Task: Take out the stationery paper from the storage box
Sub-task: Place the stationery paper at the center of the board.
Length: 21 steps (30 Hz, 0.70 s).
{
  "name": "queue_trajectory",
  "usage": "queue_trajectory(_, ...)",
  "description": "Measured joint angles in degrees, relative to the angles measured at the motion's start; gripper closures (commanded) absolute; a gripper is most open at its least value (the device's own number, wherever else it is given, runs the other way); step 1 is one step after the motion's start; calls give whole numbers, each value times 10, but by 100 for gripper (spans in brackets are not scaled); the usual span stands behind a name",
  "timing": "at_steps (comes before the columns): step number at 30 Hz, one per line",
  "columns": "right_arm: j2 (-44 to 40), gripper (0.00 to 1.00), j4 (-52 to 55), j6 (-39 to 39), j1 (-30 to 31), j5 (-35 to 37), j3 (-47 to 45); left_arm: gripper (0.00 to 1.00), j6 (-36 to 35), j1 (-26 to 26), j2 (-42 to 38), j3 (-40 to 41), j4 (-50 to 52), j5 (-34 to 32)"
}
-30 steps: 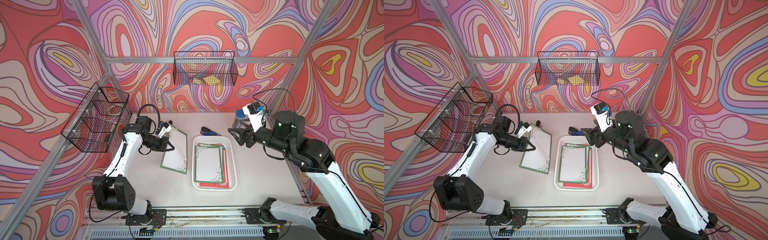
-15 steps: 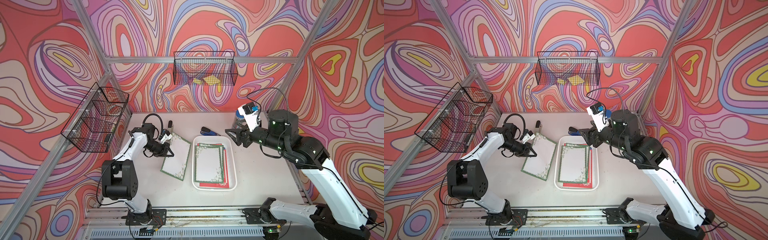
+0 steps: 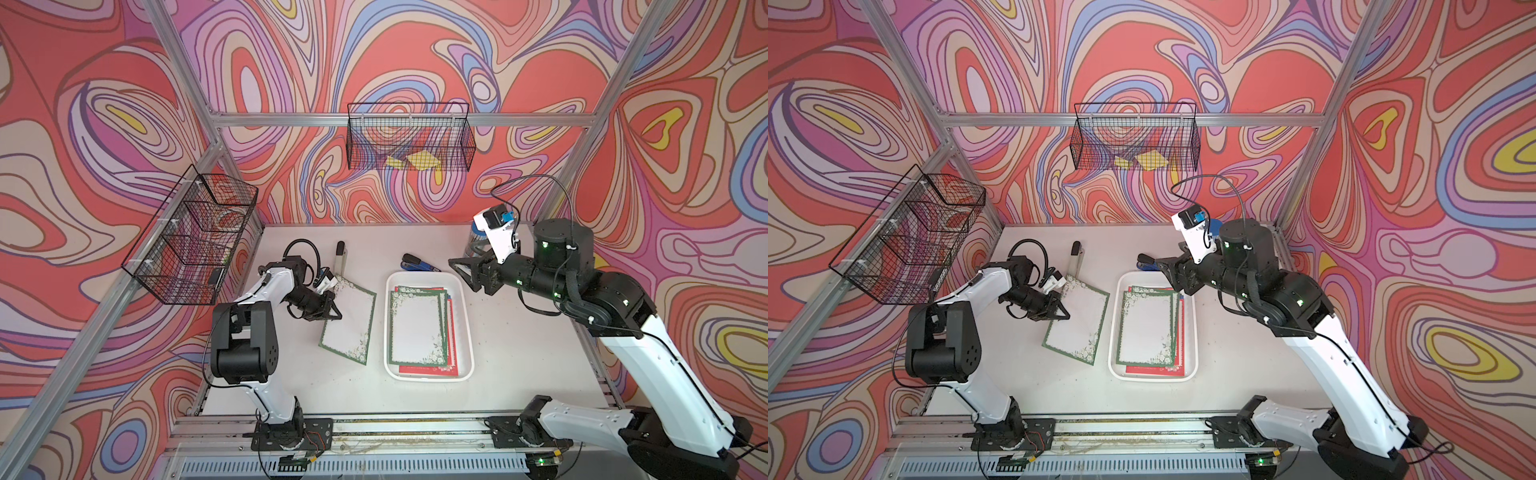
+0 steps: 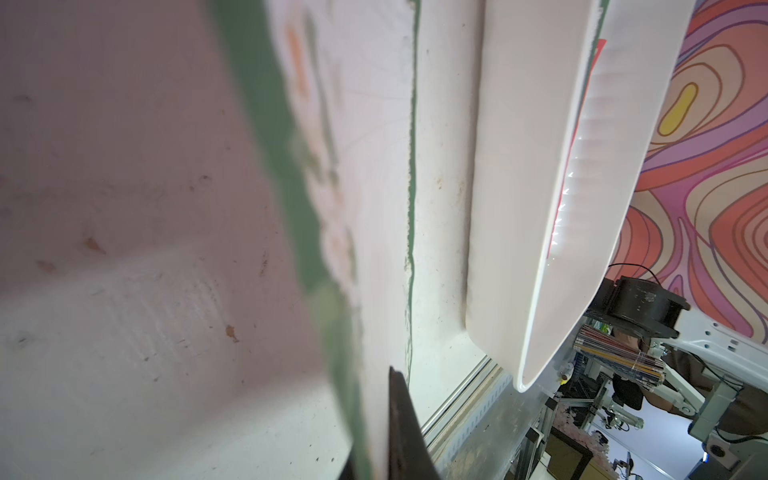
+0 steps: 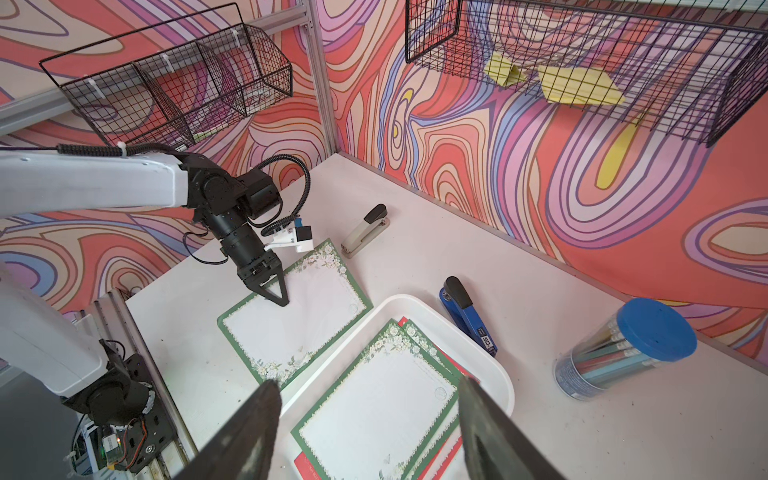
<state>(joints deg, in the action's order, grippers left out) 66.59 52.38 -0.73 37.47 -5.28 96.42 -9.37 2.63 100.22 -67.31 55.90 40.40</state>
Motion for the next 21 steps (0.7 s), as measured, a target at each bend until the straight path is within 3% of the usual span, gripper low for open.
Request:
queue_trajectory(11, 20, 31, 11, 0, 0, -1, 0, 100, 17, 8, 39, -5, -7, -77)
queue_trajectory(21, 28, 31, 11, 0, 0, 2, 0, 97, 44, 36, 42, -4, -38, -87)
